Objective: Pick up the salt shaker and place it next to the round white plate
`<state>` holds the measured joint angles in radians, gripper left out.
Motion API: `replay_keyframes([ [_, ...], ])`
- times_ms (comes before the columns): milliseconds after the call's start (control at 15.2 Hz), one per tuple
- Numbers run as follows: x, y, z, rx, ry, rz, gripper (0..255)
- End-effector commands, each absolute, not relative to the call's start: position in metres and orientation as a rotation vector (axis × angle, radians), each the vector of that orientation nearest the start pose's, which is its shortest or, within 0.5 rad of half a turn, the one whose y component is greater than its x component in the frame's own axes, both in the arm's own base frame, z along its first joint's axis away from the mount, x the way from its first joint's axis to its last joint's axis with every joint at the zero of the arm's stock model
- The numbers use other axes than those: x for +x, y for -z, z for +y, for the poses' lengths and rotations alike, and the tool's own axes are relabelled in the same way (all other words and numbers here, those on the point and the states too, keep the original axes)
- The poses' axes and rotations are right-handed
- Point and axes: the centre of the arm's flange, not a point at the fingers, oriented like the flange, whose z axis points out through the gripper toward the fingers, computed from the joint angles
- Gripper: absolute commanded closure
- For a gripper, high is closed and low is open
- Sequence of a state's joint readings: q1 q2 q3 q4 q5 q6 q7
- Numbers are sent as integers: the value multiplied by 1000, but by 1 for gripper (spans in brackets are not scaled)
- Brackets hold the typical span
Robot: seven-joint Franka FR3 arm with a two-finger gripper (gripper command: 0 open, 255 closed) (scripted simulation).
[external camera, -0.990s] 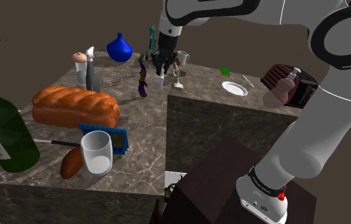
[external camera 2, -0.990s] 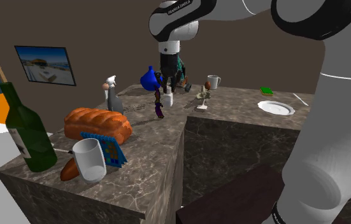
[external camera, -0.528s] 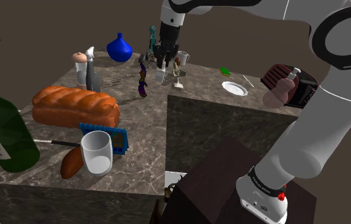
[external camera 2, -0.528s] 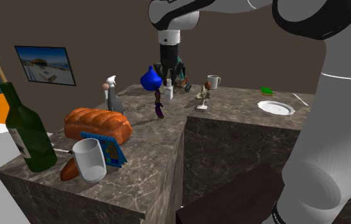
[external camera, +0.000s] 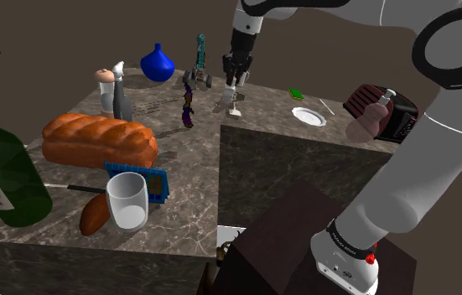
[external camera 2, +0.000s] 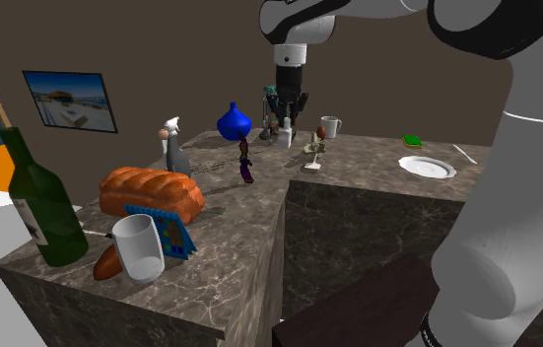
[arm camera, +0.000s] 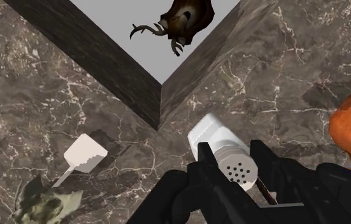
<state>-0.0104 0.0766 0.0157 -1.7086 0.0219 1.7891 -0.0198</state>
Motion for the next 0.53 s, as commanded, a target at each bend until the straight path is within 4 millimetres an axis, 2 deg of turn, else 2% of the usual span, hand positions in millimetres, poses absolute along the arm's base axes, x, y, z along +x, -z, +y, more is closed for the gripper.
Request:
replay_keyframes([
  [0, 585, -534, -25, -3119, 6, -34, 255],
  [462, 581, -534, -117, -3119, 6, -34, 255],
])
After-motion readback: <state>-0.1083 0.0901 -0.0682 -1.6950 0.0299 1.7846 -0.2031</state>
